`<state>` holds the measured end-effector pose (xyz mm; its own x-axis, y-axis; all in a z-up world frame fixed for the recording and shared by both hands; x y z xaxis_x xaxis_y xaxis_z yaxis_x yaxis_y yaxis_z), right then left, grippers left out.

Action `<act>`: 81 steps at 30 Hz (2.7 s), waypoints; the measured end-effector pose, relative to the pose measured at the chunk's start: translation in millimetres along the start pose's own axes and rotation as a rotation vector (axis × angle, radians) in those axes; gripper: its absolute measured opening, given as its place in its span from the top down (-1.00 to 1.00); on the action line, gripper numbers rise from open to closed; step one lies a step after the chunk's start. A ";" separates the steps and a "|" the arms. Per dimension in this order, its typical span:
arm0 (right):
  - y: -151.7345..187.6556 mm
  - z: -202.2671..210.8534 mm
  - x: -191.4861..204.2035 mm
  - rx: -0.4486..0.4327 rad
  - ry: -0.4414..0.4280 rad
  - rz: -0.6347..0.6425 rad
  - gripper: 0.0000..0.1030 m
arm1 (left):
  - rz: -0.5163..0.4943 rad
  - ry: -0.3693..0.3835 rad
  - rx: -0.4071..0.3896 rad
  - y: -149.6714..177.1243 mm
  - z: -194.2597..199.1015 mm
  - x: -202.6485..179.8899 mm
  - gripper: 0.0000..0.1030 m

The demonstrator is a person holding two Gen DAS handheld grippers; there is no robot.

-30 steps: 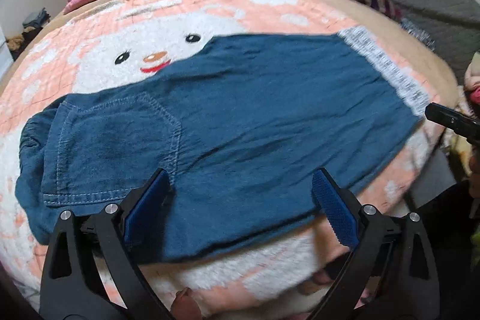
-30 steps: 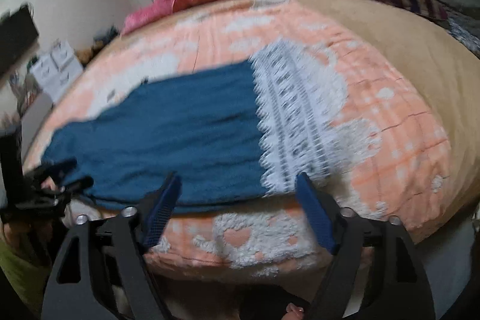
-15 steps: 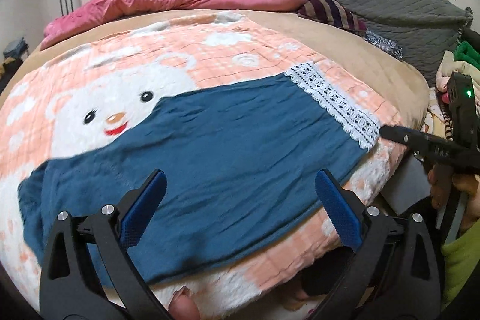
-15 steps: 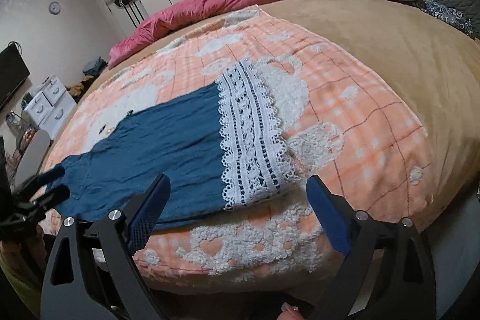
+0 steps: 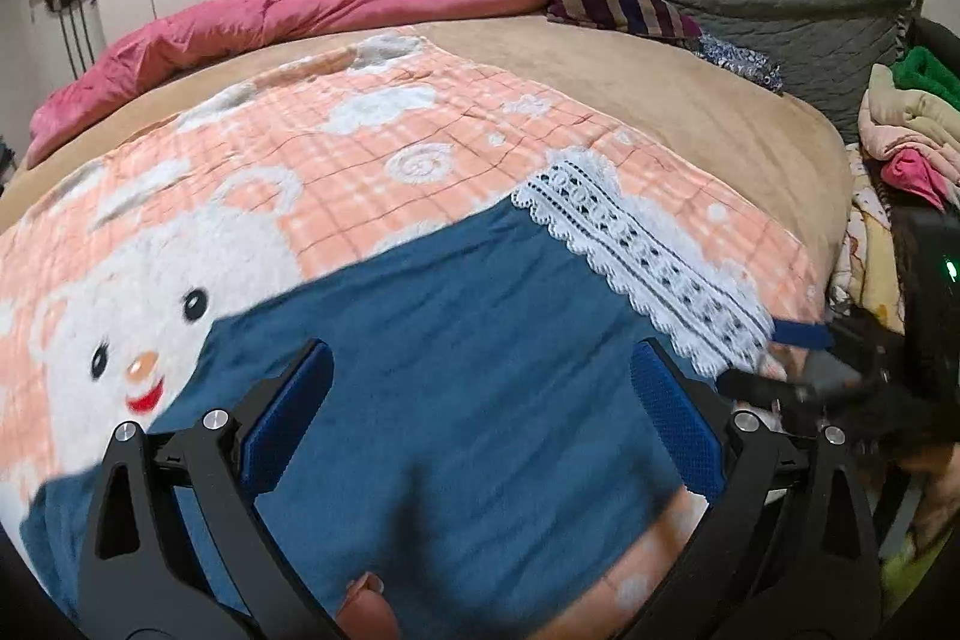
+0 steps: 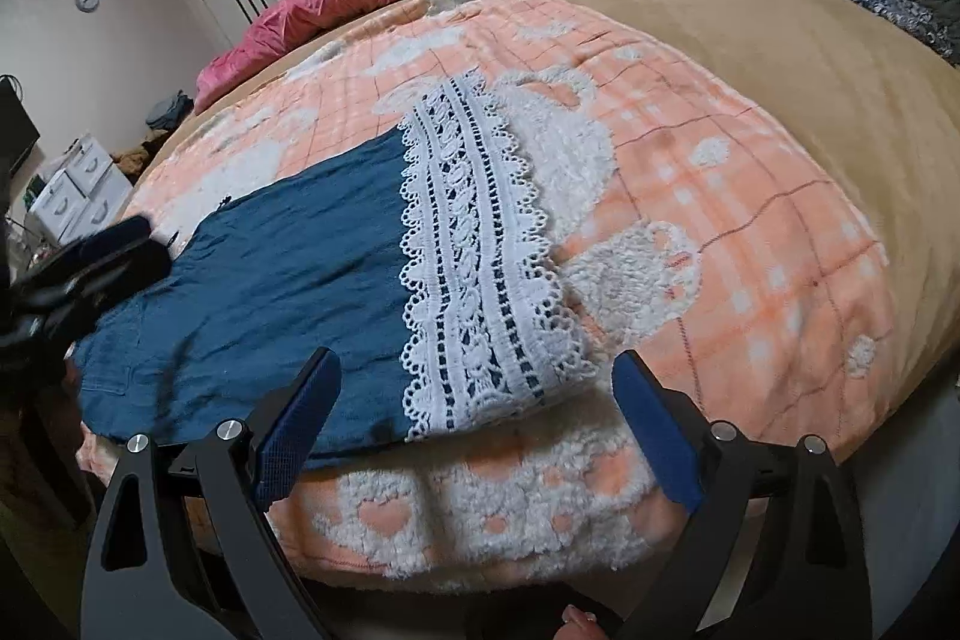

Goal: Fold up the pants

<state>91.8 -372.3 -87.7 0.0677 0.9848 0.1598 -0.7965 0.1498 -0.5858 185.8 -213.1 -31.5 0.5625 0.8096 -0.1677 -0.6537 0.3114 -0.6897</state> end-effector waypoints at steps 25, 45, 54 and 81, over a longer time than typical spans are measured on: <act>-7.7 -0.8 -12.7 -0.040 -0.080 -0.092 -0.06 | -0.138 0.312 0.231 -75.5 -166.7 -12.0 -0.30; -13.9 3.8 -0.5 -0.062 -0.127 -0.066 0.45 | -0.044 0.462 0.190 -76.0 -146.0 -15.5 0.71; -29.2 48.9 70.8 -0.223 -0.290 0.085 0.46 | 0.006 0.477 0.048 -80.7 -58.0 19.7 0.73; 83.6 30.1 294.5 -0.201 -0.228 0.814 0.46 | 0.568 0.400 -0.026 42.6 48.7 185.1 -0.29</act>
<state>27.1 -72.4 -65.7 -0.6158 0.7544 -0.2271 -0.4225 -0.5596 -0.7130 237.4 -25.8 -57.7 0.2835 0.5965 -0.7509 -0.8925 -0.1223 -0.4341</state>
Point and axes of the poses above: each gripper's, at about its wrist camera, not at the fingertips, and z roughly against the way its jaws point, x to its left, y to its underside, the point moved 8 cm from there along -z, roughly the way its jaws point, and after that the axes turned 11 degrees about y, right-handed, at the moved point
